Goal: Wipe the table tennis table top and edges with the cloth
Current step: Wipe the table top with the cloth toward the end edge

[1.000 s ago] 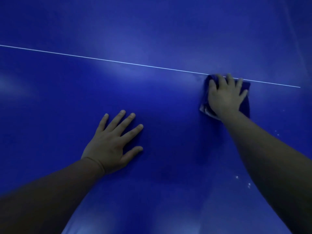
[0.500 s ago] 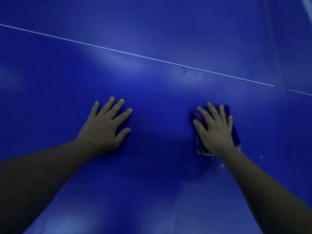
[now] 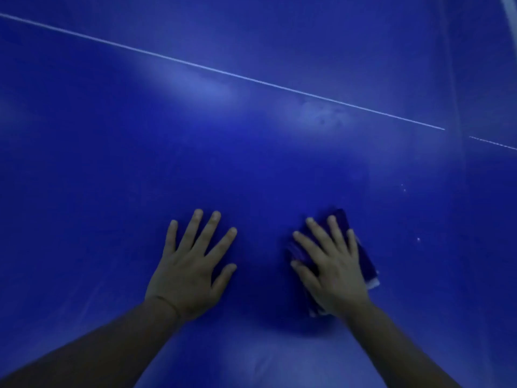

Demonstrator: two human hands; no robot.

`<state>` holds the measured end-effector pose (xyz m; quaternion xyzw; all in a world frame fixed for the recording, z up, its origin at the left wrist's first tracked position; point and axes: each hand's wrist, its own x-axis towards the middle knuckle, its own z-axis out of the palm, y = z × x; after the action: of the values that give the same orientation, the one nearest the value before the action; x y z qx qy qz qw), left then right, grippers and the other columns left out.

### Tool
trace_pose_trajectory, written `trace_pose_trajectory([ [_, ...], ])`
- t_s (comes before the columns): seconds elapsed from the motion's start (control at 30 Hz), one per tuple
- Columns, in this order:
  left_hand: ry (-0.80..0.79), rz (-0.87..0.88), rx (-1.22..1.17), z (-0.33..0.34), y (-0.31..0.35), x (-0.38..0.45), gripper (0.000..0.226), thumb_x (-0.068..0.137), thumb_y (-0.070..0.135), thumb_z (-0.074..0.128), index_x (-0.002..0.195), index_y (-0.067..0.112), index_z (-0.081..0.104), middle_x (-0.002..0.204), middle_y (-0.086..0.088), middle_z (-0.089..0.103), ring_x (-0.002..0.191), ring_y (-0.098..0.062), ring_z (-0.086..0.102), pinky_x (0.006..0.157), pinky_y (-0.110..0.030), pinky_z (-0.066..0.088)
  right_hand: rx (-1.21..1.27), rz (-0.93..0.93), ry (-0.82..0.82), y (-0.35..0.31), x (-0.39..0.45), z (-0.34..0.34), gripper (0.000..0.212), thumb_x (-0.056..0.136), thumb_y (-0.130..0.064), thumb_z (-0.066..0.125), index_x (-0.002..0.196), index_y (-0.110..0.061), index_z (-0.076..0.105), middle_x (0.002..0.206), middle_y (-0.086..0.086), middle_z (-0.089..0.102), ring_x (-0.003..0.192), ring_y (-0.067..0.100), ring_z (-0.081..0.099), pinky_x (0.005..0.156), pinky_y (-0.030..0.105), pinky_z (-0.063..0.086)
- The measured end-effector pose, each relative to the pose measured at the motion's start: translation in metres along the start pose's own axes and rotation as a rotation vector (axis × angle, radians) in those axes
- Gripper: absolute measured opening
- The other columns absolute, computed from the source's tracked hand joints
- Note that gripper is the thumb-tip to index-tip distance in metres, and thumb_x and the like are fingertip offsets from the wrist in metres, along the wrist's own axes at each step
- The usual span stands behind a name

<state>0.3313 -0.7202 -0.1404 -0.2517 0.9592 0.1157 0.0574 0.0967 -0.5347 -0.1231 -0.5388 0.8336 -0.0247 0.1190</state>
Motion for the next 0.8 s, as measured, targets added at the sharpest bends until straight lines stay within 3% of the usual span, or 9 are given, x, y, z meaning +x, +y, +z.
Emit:
trace_pose_trajectory([
  [0.13, -0.005, -0.017, 0.001, -0.001, 0.002, -0.001, 0.064, 0.096, 0.059, 0.03, 0.152, 0.03, 0.034, 0.163, -0.006, 0.022, 0.152, -0.032, 0.008, 0.117, -0.063, 0.011, 0.017, 0.195, -0.015, 0.035, 0.023, -0.013, 0.064, 0.091, -0.069, 0.031, 0.147, -0.04, 0.043, 0.163, -0.012, 0.024, 0.154, 0.021, 0.004, 0.12, 0.058, 0.003],
  [0.3, -0.001, -0.021, 0.008, -0.003, 0.002, -0.001, 0.064, 0.096, 0.06, 0.028, 0.153, 0.031, 0.031, 0.163, -0.006, 0.022, 0.152, -0.032, 0.009, 0.118, -0.062, 0.009, 0.118, 0.448, 0.073, -0.003, 0.08, -0.016, 0.058, 0.095, -0.063, 0.027, 0.148, -0.041, 0.04, 0.163, -0.013, 0.022, 0.154, 0.024, 0.0, 0.119, 0.062, -0.001],
  [0.43, 0.009, -0.018, -0.003, -0.001, 0.001, -0.001, 0.066, 0.095, 0.062, 0.026, 0.152, 0.03, 0.033, 0.163, -0.005, 0.022, 0.151, -0.03, 0.01, 0.118, -0.058, 0.006, 0.02, 0.195, 0.078, -0.058, 0.027, 0.003, 0.054, 0.095, -0.058, 0.034, 0.142, -0.039, 0.05, 0.158, -0.01, 0.037, 0.152, 0.032, 0.016, 0.116, 0.067, 0.012],
  [0.57, -0.02, -0.032, -0.011, -0.003, -0.001, -0.009, 0.067, 0.095, 0.063, 0.019, 0.154, 0.032, 0.026, 0.164, -0.003, 0.014, 0.152, -0.028, 0.004, 0.12, -0.054, 0.002, 0.003, -0.007, -0.02, -0.056, -0.066, 0.019, 0.051, 0.096, -0.058, 0.039, 0.143, -0.039, 0.047, 0.16, -0.012, 0.032, 0.153, 0.027, 0.015, 0.118, 0.062, 0.01],
  [0.63, -0.024, -0.036, -0.021, -0.003, -0.002, -0.022, 0.067, 0.096, 0.062, 0.017, 0.155, 0.032, 0.026, 0.165, -0.003, 0.013, 0.152, -0.028, 0.003, 0.12, -0.054, 0.002, 0.002, 0.108, -0.006, -0.028, -0.071, 0.017, 0.054, 0.093, -0.06, 0.04, 0.142, -0.038, 0.049, 0.159, -0.009, 0.034, 0.151, 0.028, 0.018, 0.117, 0.063, 0.013],
  [0.8, -0.013, -0.02, 0.003, 0.008, 0.006, -0.073, 0.06, 0.099, 0.054, 0.024, 0.153, 0.029, 0.032, 0.163, -0.006, 0.021, 0.151, -0.031, 0.011, 0.118, -0.055, 0.008, 0.113, 0.465, 0.007, -0.011, -0.02, -0.003, 0.062, 0.095, -0.066, 0.024, 0.15, -0.041, 0.036, 0.165, -0.012, 0.017, 0.154, 0.023, -0.003, 0.119, 0.059, -0.004],
])
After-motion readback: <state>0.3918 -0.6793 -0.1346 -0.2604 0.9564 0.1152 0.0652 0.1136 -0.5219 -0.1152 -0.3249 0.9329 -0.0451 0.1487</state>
